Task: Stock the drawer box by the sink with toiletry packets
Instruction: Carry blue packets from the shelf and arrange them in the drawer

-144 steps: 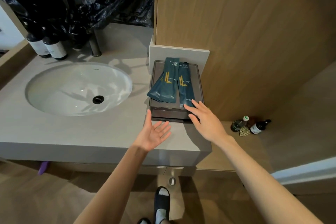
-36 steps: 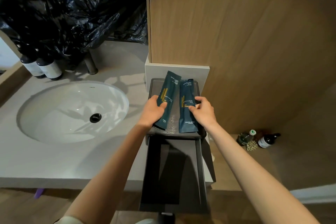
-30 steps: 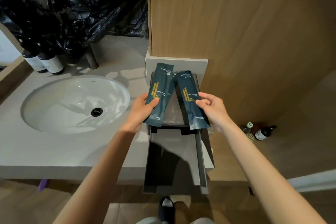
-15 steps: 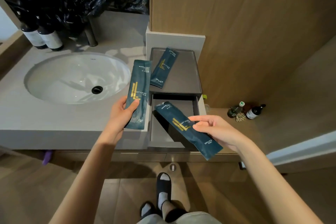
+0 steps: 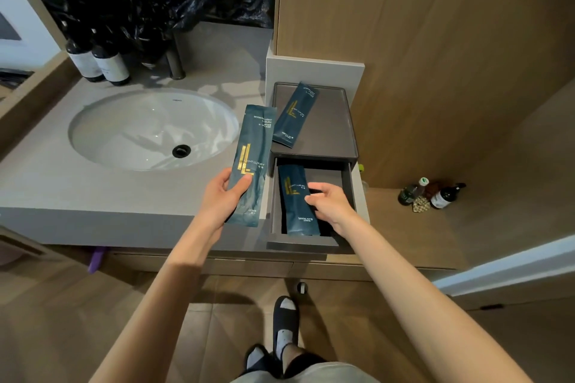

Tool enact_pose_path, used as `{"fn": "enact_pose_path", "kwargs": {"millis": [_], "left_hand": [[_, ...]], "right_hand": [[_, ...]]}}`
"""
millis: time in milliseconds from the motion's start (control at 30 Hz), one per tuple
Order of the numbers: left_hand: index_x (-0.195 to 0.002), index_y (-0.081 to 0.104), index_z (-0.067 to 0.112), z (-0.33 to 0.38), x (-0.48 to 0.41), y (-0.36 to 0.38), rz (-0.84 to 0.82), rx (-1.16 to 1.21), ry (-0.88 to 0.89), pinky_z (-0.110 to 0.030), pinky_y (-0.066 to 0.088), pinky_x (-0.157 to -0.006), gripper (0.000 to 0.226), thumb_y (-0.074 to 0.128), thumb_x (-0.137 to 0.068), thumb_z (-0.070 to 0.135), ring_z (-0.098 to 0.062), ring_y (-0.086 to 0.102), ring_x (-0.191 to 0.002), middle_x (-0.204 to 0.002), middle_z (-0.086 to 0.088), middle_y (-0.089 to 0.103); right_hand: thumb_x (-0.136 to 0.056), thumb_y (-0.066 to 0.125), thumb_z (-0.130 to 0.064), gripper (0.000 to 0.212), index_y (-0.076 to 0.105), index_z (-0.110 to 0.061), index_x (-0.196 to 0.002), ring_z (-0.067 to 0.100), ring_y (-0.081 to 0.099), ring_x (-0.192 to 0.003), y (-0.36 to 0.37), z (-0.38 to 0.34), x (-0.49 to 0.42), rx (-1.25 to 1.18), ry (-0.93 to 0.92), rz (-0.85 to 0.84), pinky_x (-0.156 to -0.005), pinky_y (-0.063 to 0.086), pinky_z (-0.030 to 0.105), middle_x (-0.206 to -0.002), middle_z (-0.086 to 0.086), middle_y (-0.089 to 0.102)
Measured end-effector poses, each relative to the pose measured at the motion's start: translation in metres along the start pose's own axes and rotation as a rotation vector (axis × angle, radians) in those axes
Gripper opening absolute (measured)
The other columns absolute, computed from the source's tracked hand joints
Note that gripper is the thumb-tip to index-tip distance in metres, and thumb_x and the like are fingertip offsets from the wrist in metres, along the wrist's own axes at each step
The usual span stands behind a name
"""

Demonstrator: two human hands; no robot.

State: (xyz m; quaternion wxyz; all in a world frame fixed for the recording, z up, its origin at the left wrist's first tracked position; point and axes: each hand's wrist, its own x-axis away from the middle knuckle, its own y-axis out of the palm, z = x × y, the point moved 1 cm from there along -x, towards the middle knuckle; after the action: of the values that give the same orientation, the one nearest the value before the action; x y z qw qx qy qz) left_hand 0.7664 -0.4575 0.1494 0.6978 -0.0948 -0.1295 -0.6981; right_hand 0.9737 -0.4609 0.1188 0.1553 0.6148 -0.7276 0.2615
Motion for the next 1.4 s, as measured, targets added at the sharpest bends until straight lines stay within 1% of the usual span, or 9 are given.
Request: {"fn": "enact_pose_path", "kwargs": {"millis": [267,400,600,700,800,967,1167,1300,1400], "left_hand": [[-0.11,0.06,0.015,0.001,0.001,-0.003,-0.002,0.002,0.015,-0.033,0.056,-0.077,0.018,0.057,-0.093,0.019,-0.019,0.068,-0.087,-0.099,-0.004,0.07],[-0.105,0.059,0.018,0.0,0.0,-0.003,0.002,0.013,0.015,-0.027,0.055,-0.071,0.013,0.057,-0.093,0.019,-0.014,0.067,-0.083,-0.096,-0.001,0.07],[-0.112,0.059,0.013,-0.001,-0.001,0.001,-0.012,0.018,-0.002,-0.028,0.056,-0.075,0.021,0.058,-0.092,0.019,-0.017,0.068,-0.088,-0.101,-0.005,0.07],[-0.11,0.06,0.013,-0.002,0.001,0.007,-0.037,-0.013,0.001,-0.027,0.057,-0.076,0.02,0.061,-0.09,0.018,-0.017,0.068,-0.089,-0.102,-0.006,0.071],[-0.108,0.062,0.01,-0.006,0.003,0.014,-0.09,-0.04,-0.002,-0.022,0.057,-0.076,0.021,0.064,-0.088,0.014,-0.018,0.068,-0.091,-0.104,-0.007,0.071],[-0.108,0.066,0.008,-0.016,0.007,0.031,-0.201,-0.119,-0.055,-0.026,0.057,-0.079,0.027,0.071,-0.082,0.016,-0.02,0.069,-0.095,-0.102,-0.007,0.073],[-0.104,0.069,0.011,-0.016,0.016,0.051,-0.317,-0.17,-0.04,-0.017,0.055,-0.067,0.022,0.071,-0.083,0.018,-0.007,0.07,-0.08,-0.096,-0.003,0.074],[-0.098,0.068,0.021,-0.011,0.013,0.049,-0.176,-0.241,0.073,-0.02,0.054,-0.061,0.016,0.064,-0.087,0.032,-0.001,0.062,-0.063,-0.09,0.004,0.07],[-0.104,0.065,0.027,-0.013,0.005,0.037,0.008,-0.395,0.237,-0.014,0.048,-0.071,0.02,0.061,-0.088,0.038,-0.001,0.06,-0.081,-0.101,0.012,0.066]], "right_hand": [[-0.086,0.067,-0.005,0.041,0.059,-0.013,-0.125,0.02,0.063,-0.091,0.025,0.019,-0.024,0.204,-0.104,0.2,-0.094,0.053,0.041,-0.097,0.008,0.068],[-0.081,0.074,-0.012,0.045,0.061,-0.012,-0.125,0.02,0.066,-0.087,0.018,0.018,-0.021,0.358,-0.256,0.18,-0.092,0.052,0.031,-0.086,0.003,0.066],[-0.08,0.075,-0.018,0.063,0.05,-0.016,-0.138,0.016,0.059,-0.078,0.007,0.017,-0.014,0.576,-0.354,-0.075,-0.082,0.047,0.024,-0.11,0.008,0.058],[-0.091,0.06,-0.009,0.047,0.051,-0.008,-0.137,0.016,0.062,-0.087,0.004,0.012,-0.007,0.415,-0.288,-0.178,-0.09,0.052,0.026,-0.109,0.007,0.063],[-0.096,0.053,-0.007,0.031,0.061,-0.008,-0.125,0.015,0.065,-0.086,-0.006,-0.001,0.006,0.204,-0.319,-0.097,-0.083,0.057,0.025,-0.115,0.011,0.067],[-0.094,0.059,-0.016,0.027,0.062,-0.012,-0.12,0.015,0.07,-0.084,-0.011,-0.021,0.032,-0.105,-0.368,-0.037,-0.079,0.059,0.026,-0.102,0.006,0.072],[-0.085,0.071,-0.014,0.033,0.062,-0.013,-0.117,0.017,0.072,-0.09,-0.014,-0.016,0.036,-0.176,-0.308,0.067,-0.076,0.06,0.03,-0.097,0.008,0.075],[-0.09,0.063,-0.006,0.018,0.067,-0.014,-0.106,0.005,0.07,-0.071,-0.034,-0.016,0.04,-0.265,-0.209,0.002,-0.061,0.056,0.019,-0.087,0.001,0.074],[-0.09,0.063,-0.007,0.018,0.069,-0.016,-0.105,0.002,0.066,-0.063,-0.053,-0.006,0.042,-0.127,-0.102,-0.065,-0.058,0.052,0.016,-0.081,-0.004,0.073]]}}
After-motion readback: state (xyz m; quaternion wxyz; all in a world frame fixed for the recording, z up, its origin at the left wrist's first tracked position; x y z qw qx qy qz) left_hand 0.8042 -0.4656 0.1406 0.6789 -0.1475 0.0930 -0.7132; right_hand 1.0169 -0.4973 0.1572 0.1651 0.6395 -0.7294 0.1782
